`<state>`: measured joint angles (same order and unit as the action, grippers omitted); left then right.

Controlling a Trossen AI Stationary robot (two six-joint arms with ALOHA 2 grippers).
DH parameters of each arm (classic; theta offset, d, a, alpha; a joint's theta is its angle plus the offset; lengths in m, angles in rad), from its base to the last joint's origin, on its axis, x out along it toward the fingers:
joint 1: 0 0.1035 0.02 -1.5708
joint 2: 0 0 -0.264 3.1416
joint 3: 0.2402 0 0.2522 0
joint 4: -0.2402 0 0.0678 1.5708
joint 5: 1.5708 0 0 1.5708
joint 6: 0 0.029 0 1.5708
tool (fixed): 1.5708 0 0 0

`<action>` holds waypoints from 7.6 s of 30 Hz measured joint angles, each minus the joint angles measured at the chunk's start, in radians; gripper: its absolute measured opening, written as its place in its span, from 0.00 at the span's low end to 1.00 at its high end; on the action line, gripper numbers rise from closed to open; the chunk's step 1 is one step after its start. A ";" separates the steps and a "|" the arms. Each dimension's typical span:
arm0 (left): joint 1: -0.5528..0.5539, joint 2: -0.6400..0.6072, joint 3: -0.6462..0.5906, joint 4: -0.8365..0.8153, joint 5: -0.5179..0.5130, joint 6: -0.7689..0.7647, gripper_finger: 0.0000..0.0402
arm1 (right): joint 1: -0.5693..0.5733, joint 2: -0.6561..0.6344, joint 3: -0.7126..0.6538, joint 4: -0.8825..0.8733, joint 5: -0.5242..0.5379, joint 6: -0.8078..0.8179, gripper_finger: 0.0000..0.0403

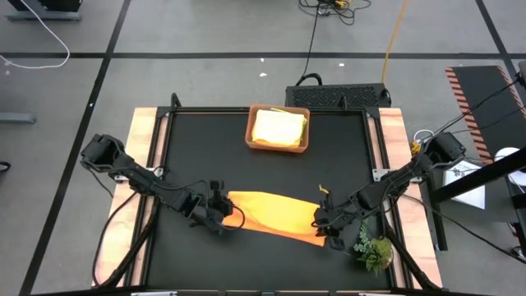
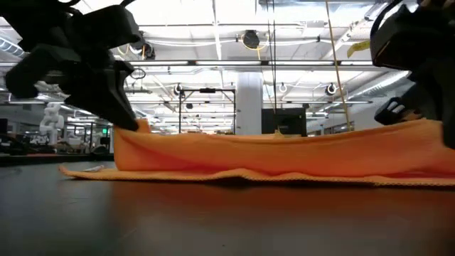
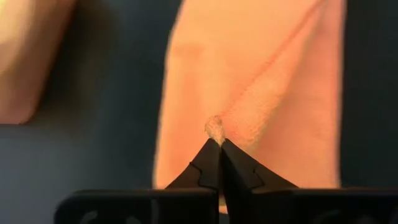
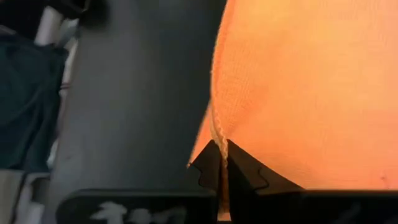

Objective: Fold microfiber towels
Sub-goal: Fold the orange microfiber towel

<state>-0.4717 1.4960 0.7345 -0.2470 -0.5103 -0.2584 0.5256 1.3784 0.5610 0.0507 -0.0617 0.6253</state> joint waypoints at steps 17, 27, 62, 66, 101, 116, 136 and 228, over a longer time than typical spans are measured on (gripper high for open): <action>-0.022 -0.007 0.038 -0.080 0.349 -0.069 0.20 | 0.007 0.010 0.000 0.050 -0.100 0.010 0.37; -0.047 -0.007 0.137 -0.320 0.073 -0.168 0.14 | -0.023 0.010 0.001 0.045 -0.014 -0.049 0.38; -0.166 -0.006 0.140 -0.222 0.038 -0.128 0.09 | -0.032 0.010 0.000 0.080 -0.013 -0.091 0.39; -0.137 -0.006 0.140 -0.223 0.036 -0.109 0.09 | 0.003 0.011 0.001 0.167 0.064 -0.202 0.39; -0.112 -0.006 0.140 -0.222 0.037 -0.108 0.09 | 0.229 0.144 0.001 0.106 0.252 -0.118 0.30; -0.112 -0.006 0.140 -0.222 0.038 -0.106 0.09 | 0.228 0.118 0.000 0.101 0.271 -0.140 0.05; -0.126 -0.217 0.141 -0.249 -0.098 -0.068 0.09 | 0.241 -0.159 0.000 0.129 0.464 -0.279 0.00; -0.242 0.113 0.320 -0.236 0.180 0.186 0.01 | 0.242 -0.194 0.000 0.097 0.476 -0.274 0.00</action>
<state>-0.7133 1.6093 1.0543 -0.4827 -0.3303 -0.0722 0.7673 1.1842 0.5610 0.1480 0.4141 0.3513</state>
